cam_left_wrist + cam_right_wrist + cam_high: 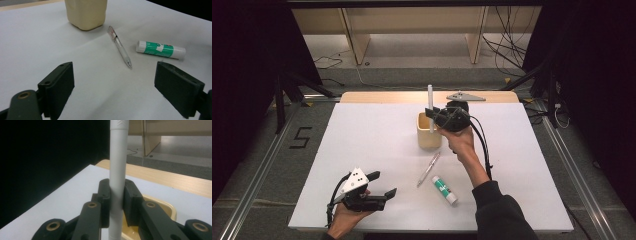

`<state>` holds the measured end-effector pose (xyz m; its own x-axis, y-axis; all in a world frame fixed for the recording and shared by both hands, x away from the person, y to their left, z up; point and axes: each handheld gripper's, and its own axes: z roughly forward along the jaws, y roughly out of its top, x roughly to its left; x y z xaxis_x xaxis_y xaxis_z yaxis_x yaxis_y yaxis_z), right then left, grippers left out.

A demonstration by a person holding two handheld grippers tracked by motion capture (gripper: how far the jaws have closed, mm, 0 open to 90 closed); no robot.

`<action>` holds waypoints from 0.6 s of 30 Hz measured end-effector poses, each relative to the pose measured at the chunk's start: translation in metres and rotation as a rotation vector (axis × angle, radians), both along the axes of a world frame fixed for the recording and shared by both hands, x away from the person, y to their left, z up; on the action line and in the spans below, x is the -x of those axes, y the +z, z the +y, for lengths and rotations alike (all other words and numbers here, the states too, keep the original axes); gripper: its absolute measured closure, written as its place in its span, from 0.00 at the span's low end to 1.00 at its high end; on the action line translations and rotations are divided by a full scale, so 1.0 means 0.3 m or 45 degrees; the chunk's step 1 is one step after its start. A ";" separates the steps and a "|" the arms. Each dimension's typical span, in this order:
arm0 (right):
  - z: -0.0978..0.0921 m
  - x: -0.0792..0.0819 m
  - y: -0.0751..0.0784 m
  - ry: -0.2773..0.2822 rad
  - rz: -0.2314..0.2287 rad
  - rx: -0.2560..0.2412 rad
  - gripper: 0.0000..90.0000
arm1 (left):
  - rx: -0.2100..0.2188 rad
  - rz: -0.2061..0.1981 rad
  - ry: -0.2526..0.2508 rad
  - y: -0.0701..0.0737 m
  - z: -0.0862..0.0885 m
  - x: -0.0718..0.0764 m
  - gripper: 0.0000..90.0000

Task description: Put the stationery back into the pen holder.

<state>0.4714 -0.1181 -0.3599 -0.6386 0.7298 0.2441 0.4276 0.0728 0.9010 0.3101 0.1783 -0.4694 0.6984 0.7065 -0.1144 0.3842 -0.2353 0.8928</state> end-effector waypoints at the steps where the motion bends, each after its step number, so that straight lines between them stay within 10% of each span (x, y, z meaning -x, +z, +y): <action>1: 0.001 -0.005 0.002 -0.007 -0.002 0.004 0.87 | 0.002 -0.002 0.003 -0.001 0.000 0.000 0.18; 18: 0.019 -0.088 -0.014 -0.098 0.023 0.054 0.87 | 0.009 -0.002 0.008 -0.002 0.000 -0.002 0.18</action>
